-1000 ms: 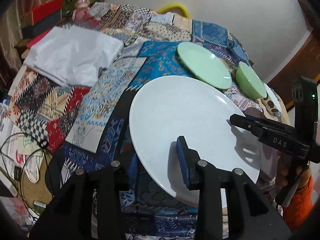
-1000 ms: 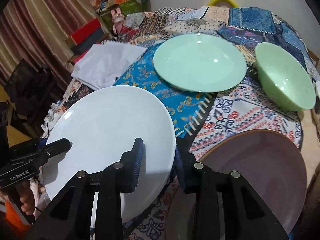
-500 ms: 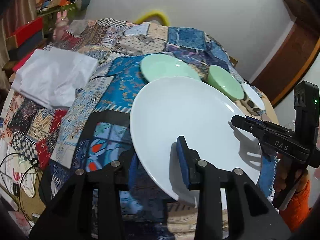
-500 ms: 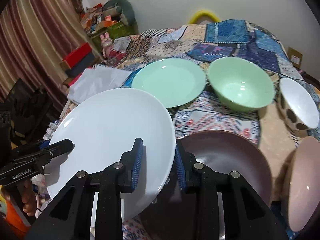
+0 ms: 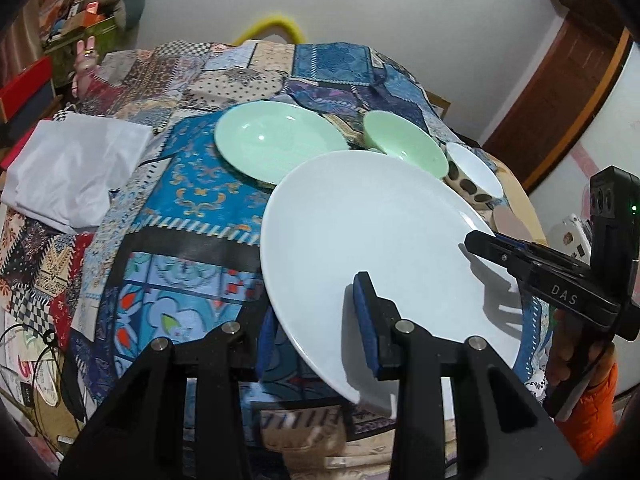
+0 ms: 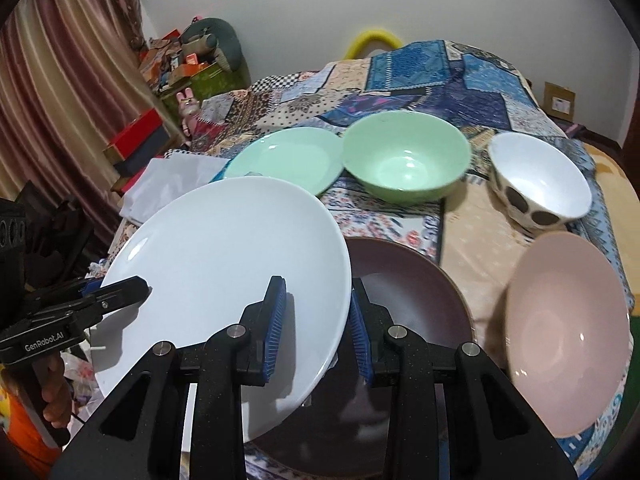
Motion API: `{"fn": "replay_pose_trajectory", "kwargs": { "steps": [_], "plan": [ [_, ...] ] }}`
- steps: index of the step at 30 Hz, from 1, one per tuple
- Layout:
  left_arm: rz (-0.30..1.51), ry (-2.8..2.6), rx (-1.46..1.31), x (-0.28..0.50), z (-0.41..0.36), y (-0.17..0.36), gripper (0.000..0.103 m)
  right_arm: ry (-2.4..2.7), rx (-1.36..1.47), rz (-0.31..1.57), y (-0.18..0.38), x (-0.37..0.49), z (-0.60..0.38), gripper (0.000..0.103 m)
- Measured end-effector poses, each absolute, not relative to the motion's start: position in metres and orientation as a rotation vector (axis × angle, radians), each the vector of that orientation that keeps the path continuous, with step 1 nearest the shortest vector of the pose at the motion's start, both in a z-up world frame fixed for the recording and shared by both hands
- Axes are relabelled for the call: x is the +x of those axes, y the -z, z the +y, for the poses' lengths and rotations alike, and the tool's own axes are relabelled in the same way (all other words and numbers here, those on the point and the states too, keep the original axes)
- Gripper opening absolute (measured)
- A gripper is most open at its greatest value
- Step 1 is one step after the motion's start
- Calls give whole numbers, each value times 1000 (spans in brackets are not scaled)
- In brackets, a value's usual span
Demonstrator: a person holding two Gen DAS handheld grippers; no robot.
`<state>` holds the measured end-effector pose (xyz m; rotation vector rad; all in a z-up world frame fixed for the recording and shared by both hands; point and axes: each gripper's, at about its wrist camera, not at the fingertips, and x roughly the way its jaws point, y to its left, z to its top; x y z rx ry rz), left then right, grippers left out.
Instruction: Organize plates and bowls
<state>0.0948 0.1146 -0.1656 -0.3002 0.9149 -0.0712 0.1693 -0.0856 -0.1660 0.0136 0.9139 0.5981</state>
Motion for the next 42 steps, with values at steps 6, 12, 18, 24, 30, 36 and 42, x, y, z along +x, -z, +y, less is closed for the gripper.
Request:
{"fn": "replay_pose_trajectory", "kwargs": {
  "steps": [6,12,18,24,30,36,42],
  "plan": [
    [938,91,-275,104,94,173,35,-575,34,929,174,166,-106,28],
    [972,109,-280,114,84,185,35,-554,43,952,183,166,-120,28],
    [996,122,-268,122,75,196,35,-533,50,971,193,165,-130,28],
    [1021,137,-267,130,67,206,36,-516,62,991,198,165,-140,28],
    [1037,135,-286,136,68,212,37,-507,46,985,198,162,-140,28],
    [1057,136,-296,142,68,219,37,-488,48,993,203,158,-140,28],
    [1067,135,-295,144,66,226,37,-471,51,994,208,156,-142,28]
  ]
}}
